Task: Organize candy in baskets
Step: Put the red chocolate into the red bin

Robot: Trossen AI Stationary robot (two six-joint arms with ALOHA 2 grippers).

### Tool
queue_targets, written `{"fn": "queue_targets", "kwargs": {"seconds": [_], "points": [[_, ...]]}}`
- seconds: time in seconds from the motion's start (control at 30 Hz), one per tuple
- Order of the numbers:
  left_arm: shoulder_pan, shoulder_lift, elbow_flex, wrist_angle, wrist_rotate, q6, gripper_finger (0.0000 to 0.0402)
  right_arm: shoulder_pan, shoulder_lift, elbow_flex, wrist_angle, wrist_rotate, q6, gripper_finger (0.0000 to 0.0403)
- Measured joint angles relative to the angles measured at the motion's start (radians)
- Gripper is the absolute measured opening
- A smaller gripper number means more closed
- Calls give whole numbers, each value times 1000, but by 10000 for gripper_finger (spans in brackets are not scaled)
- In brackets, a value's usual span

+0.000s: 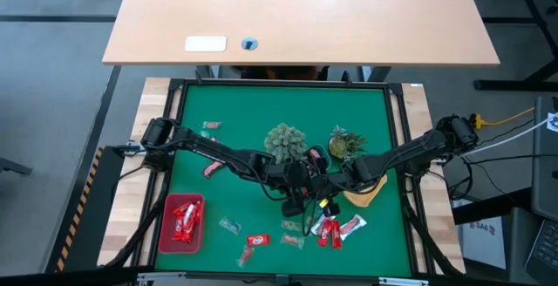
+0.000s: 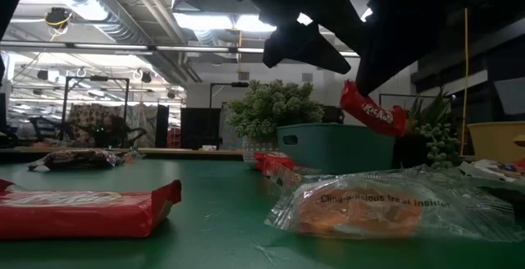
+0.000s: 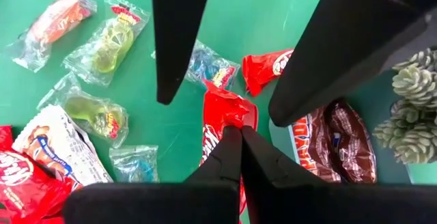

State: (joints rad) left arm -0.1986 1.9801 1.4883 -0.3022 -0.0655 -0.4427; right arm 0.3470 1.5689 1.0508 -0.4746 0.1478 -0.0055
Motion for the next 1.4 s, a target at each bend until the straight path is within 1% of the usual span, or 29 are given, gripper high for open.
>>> {"fn": "queue_targets", "kwargs": {"seconds": [0.27, 0.4, 0.5, 0.67, 0.97, 1.3, 1.4], "points": [[-11, -35, -2, -32, 0, 3, 202, 0, 0, 4, 29, 2, -1, 0], [-11, -66, -8, -113, -21, 5, 202, -2, -6, 12, 43, 10, -1, 0], [-11, -93, -8, -182, -47, 6, 202, -2, -4, 23, 7, 10, -5, 0], [-20, -93, -6, -242, -50, 6, 202, -1, -10, 60, -24, 7, -48, 0], [-40, -94, -4, -195, -60, 2, 202, -1, -14, 115, -28, 20, -56, 0], [-38, -95, -4, -153, -60, -22, 201, -1, -13, 136, -28, 52, -56, 0], [-37, -95, -4, -152, -66, -26, 190, -1, -13, 137, -24, 52, -56, 0]]}}
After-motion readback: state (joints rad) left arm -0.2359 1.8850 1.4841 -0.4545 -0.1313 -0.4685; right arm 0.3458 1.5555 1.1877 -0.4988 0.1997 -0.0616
